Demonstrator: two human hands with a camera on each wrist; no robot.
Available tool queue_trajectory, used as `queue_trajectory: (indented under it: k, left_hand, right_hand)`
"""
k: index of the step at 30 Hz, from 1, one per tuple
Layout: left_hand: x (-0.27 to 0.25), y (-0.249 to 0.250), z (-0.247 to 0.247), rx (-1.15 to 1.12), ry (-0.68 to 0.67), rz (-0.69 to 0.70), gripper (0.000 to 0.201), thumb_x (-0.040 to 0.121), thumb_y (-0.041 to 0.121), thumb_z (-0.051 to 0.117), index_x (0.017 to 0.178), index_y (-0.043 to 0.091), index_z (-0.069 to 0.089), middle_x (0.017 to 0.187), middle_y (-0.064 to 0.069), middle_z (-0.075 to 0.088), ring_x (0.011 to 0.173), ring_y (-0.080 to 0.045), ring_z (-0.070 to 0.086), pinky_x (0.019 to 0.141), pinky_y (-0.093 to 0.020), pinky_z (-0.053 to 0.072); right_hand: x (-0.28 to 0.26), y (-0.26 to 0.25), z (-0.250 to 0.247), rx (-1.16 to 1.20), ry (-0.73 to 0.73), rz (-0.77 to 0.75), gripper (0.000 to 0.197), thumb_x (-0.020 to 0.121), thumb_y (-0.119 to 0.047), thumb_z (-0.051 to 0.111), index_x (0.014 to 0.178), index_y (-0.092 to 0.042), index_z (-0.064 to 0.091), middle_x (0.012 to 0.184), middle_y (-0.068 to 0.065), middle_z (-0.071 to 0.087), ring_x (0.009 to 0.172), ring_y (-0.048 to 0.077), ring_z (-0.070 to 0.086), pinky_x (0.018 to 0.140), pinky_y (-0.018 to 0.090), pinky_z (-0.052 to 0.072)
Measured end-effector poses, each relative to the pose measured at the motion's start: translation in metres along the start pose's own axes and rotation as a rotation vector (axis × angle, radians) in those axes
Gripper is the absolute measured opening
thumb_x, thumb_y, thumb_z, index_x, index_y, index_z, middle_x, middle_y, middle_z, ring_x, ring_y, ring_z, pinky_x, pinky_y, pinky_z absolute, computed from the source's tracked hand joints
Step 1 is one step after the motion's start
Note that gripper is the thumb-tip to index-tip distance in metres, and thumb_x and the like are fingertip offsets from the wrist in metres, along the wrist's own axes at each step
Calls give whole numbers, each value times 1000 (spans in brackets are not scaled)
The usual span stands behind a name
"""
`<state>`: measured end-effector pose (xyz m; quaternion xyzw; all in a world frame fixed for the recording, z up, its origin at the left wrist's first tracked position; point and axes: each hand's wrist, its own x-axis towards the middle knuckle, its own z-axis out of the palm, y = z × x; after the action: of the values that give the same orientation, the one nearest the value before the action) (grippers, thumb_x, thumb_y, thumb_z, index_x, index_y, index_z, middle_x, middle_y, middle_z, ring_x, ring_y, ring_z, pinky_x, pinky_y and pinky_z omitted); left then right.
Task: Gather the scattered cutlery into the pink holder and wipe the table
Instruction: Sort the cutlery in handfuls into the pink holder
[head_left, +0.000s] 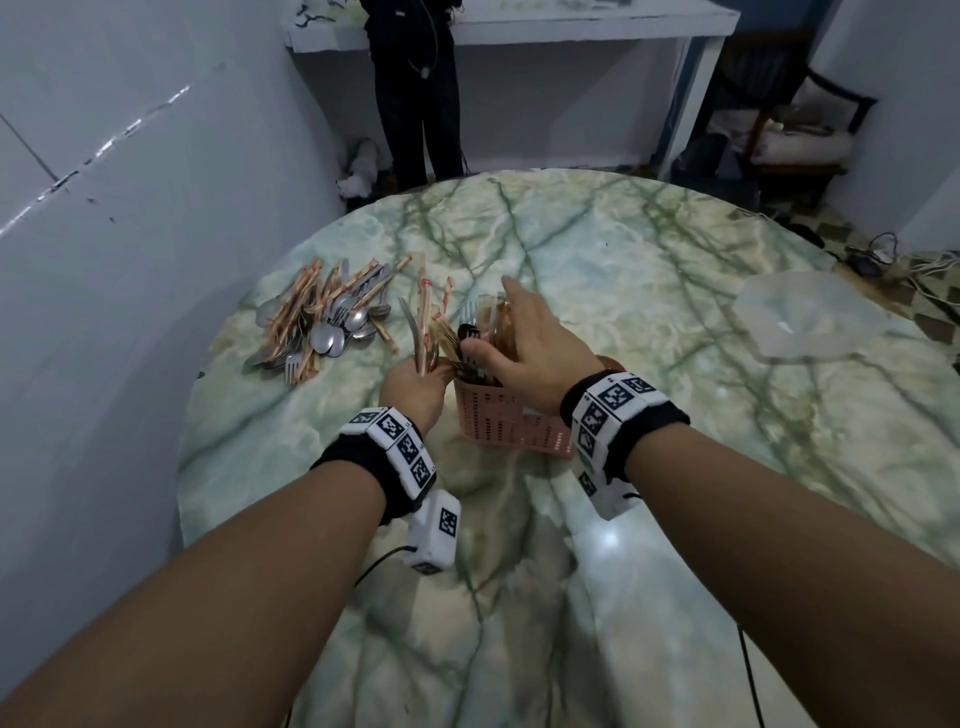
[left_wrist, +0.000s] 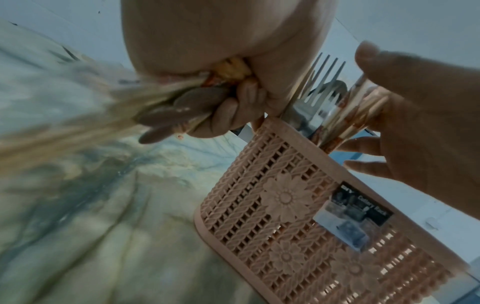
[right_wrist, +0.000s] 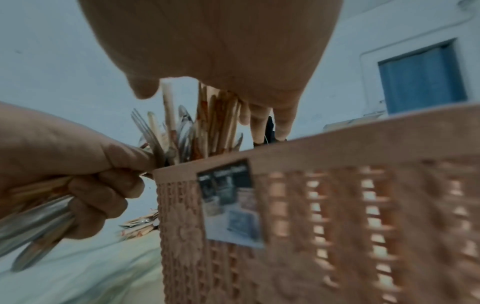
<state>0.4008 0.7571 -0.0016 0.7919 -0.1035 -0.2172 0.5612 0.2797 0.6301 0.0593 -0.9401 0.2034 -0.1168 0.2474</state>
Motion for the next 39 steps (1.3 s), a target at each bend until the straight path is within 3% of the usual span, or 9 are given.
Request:
queue_trajectory:
  k: [3,4,8,14,20,23,25,30,39]
  left_hand:
    - [0,-1,-8,59,-13,29,20,91,38,72,82,21,66,66,-3,62,68,-31,63,70,-40,47]
    - [1,-2,-13,63,-6,37,22,91,40,72,87,19,68,70,-5,65,91,-35,67,71,-41,49]
    - [0,-12,-37,117,41,40,41,97,53,57,84,15,67,68,2,60,66,-23,56,72,-33,43]
    - [-46,-22,-54,70,-20,238,16,105,30,49,107,22,63,77,-3,64,68,-21,63,72,-39,55]
    - [-105,2,-45,36,-224,485,25,107,13,44,126,27,53,95,-2,71,89,-19,73,84,-32,57]
    - [-126,30,-21,-47,-311,531,17,107,11,44,119,20,51,86,5,65,79,-12,68,69,-24,56]
    - [-129,49,1,-141,-297,536,13,106,15,48,118,11,50,89,8,63,80,-8,66,70,-23,55]
    - [-108,80,52,-209,-257,550,27,96,46,54,103,20,51,77,1,51,69,-21,52,72,-58,51]
    - [-81,97,99,-30,-44,653,16,108,31,41,115,17,38,76,-7,60,66,-25,65,66,-47,53]
  right_hand:
    - [-9,17,-4,3,57,-13,123,78,-88,50,161,-21,-11,164,14,24,144,30,38,116,47,37]
    - [-14,25,-6,-29,76,-6,128,75,-91,51,161,-19,-11,163,15,25,144,31,38,116,49,35]
    - [-38,62,-17,-164,-93,97,140,62,-96,55,161,-21,-10,161,13,24,140,31,40,114,49,38]
    - [-47,77,-4,-252,-154,135,85,74,-51,81,142,-21,39,127,2,51,111,21,57,85,30,46]
    - [-48,79,2,-235,-113,132,83,71,-49,82,138,-20,42,123,1,52,108,21,55,90,33,48]
    - [-47,78,3,-232,-110,140,84,70,-49,83,138,-19,42,123,2,51,108,23,55,94,36,48]
    - [-47,78,4,-229,-103,143,83,70,-49,83,136,-19,42,122,3,51,107,24,56,95,38,49]
    - [-50,76,9,-239,-57,137,81,70,-48,82,135,-15,45,121,7,52,103,29,57,93,38,44]
    - [-50,75,6,-248,-73,113,70,74,-47,79,126,-11,47,117,7,51,101,26,54,93,34,42]
